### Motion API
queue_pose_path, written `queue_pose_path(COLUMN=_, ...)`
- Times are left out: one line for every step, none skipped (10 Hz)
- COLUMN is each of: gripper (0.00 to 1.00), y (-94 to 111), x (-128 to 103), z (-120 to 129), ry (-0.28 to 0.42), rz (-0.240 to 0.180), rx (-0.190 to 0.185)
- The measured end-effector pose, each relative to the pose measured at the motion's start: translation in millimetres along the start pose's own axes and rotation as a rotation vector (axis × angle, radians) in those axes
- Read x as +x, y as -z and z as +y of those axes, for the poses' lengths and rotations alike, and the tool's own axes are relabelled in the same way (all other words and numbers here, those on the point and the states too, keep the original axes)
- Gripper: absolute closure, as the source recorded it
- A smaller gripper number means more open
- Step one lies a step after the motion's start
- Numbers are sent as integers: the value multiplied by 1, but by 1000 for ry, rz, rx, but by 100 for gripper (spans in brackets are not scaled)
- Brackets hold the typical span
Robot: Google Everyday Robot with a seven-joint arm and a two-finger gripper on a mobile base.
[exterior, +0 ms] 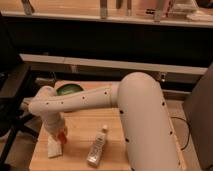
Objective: Place the pepper on the white sponge
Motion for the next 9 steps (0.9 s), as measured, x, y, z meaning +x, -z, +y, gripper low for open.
queue_pose_path(gripper=50, y=0, x=1, z=0, ry=-1, rz=1, rx=0)
queue_pose_path(gripper=45, y=-1, x=2, z=-1, ry=0, rz=1, rx=0)
queue_pose_path(gripper=36, y=-2, x=3, z=-2, ry=2, rz=0, rx=1)
queue_pose_path(gripper=26, y=-2, x=3, z=-3, ry=4, rz=0, rx=1)
queue_pose_path(gripper=20, y=-3, x=4, z=-3, ry=3, rz=1, rx=2)
queue_pose_path(gripper=20, y=-4, x=4, z=-2, ry=3, rz=1, rx=3)
queue_pose_path(gripper=20, y=-4, x=5, z=-2, ry=3, rz=2, rx=3)
queue_pose_path(gripper=20, y=-5, x=5, z=-3, ry=4, rz=2, rx=4)
queue_pose_path(gripper=20, y=-5, x=6, z=-4, ry=5, rz=2, rx=4)
